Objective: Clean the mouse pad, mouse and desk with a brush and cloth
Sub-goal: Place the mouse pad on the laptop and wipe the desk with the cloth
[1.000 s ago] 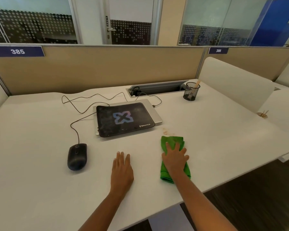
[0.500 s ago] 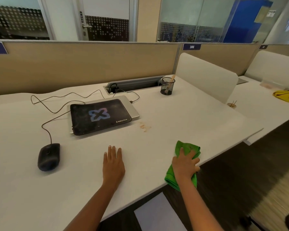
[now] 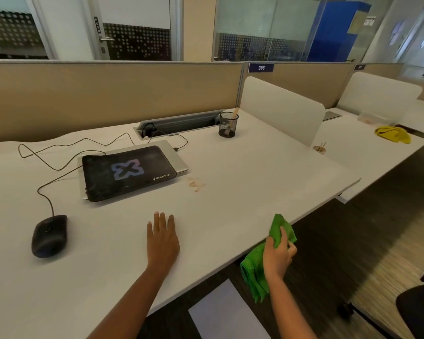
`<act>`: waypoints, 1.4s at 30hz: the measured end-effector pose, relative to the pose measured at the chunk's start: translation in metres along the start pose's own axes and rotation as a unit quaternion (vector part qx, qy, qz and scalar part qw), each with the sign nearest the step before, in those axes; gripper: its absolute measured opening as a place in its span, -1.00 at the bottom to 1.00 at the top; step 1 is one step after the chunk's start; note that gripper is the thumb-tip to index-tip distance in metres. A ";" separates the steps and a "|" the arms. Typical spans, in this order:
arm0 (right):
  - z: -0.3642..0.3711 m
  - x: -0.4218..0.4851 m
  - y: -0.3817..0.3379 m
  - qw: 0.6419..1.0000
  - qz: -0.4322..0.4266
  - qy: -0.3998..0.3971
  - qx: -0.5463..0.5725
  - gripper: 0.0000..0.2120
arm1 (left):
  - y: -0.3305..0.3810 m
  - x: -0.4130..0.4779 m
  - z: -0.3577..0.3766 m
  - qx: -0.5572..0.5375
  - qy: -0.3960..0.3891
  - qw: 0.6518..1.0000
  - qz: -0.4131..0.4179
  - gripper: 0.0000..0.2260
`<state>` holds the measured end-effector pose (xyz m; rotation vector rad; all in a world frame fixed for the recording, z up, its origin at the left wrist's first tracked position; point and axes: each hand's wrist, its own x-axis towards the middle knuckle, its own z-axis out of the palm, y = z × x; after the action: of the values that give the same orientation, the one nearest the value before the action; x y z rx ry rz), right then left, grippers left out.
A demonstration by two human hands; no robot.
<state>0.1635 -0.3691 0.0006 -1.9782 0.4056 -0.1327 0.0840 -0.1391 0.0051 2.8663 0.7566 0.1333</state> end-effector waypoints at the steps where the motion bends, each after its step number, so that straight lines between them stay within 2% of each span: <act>1: -0.001 0.001 -0.003 1.000 0.007 0.007 0.021 -0.55 | 0.001 0.001 0.000 -0.001 0.000 1.000 0.005 -0.55; 3: -0.002 0.003 -0.012 0.999 0.014 0.024 0.044 -0.56 | 0.003 0.004 -0.001 -0.004 -0.001 1.000 0.013 -0.54; 6: 0.000 0.004 -0.030 0.999 -0.031 0.034 0.020 -0.55 | 0.004 0.011 -0.002 0.001 0.000 1.000 0.025 -0.55; 11: 0.030 -0.014 -0.072 0.985 -0.138 -0.024 -0.096 -0.53 | -0.007 0.028 -0.008 -0.002 0.000 0.999 0.043 -0.55; 14: 0.065 -0.039 -0.094 0.952 -0.210 -0.090 -0.205 -0.51 | -0.021 0.040 -0.012 0.007 0.000 0.999 0.049 -0.55; 17: 0.104 -0.064 -0.106 0.896 -0.269 -0.154 -0.317 -0.50 | -0.035 0.053 -0.013 0.009 0.001 0.999 0.050 -0.56; 21: 0.151 -0.085 -0.111 0.834 -0.287 -0.223 -0.414 -0.48 | -0.048 0.068 -0.012 0.000 -0.008 0.999 0.053 -0.56; 24: 0.174 -0.085 -0.114 0.807 -0.286 -0.241 -0.457 -0.47 | -0.054 0.077 -0.008 0.000 -0.022 0.998 0.056 -0.55; 35: 0.218 -0.029 -0.139 0.812 -0.247 -0.206 -0.487 -0.46 | -0.048 0.106 0.004 -0.046 0.000 0.998 0.036 -0.52; 42: 0.233 -0.003 -0.149 0.807 -0.235 -0.179 -0.512 -0.46 | -0.047 0.112 0.011 -0.031 0.010 0.999 0.027 -0.54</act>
<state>0.2574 -0.1112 0.0346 -3.0691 -0.3840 0.2048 0.1601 -0.0445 -0.0099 2.8306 0.6678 0.1910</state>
